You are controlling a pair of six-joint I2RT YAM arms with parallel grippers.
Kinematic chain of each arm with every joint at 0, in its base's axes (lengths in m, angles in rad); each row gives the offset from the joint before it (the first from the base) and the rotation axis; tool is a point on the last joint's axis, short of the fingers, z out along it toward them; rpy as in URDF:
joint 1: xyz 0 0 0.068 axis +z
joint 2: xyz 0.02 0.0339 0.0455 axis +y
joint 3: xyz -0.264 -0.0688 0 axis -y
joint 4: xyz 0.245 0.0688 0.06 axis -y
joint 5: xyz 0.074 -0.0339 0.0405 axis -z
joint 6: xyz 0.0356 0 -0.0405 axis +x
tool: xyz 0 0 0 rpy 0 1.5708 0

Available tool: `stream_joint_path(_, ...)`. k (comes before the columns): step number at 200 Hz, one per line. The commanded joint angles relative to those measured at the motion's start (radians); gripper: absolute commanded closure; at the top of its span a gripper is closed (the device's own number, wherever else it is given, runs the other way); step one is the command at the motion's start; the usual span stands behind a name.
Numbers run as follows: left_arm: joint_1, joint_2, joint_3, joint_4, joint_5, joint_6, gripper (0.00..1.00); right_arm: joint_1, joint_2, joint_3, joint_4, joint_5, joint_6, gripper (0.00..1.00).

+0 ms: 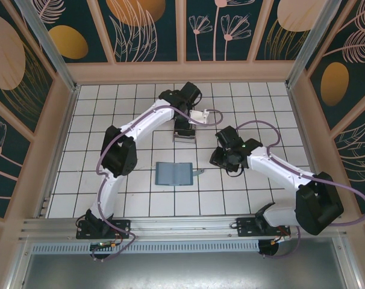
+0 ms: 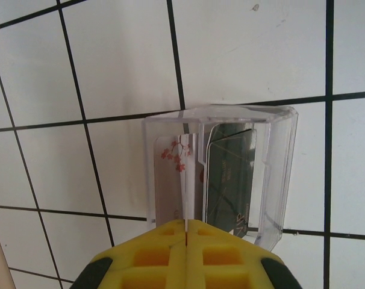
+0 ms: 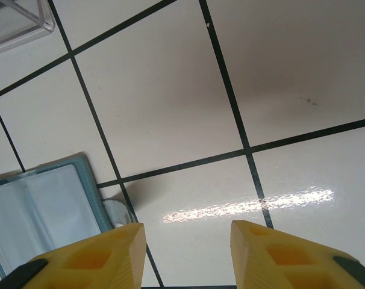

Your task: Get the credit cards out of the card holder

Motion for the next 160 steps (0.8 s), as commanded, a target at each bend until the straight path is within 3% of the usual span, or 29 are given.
stream_joint_path(1,-0.007,0.028,0.029,-0.016,0.010,0.027,1.00,-0.010,-0.012,-0.019,0.010,0.006,0.017,0.58)
stream_joint_path(29,-0.008,0.034,0.025,0.014,-0.020,0.028,0.84,-0.011,-0.012,-0.021,0.015,0.003,0.018,0.58)
stream_joint_path(63,-0.008,0.036,0.021,0.056,-0.059,0.023,0.75,-0.012,-0.014,-0.022,0.017,0.001,0.021,0.58)
stream_joint_path(122,-0.009,-0.007,0.003,0.129,-0.029,-0.039,0.72,-0.011,-0.011,-0.022,0.034,-0.013,0.020,0.58)
stream_joint_path(160,-0.007,-0.113,-0.104,0.294,-0.028,-0.251,0.72,-0.010,0.009,-0.022,0.074,-0.046,0.006,0.58)
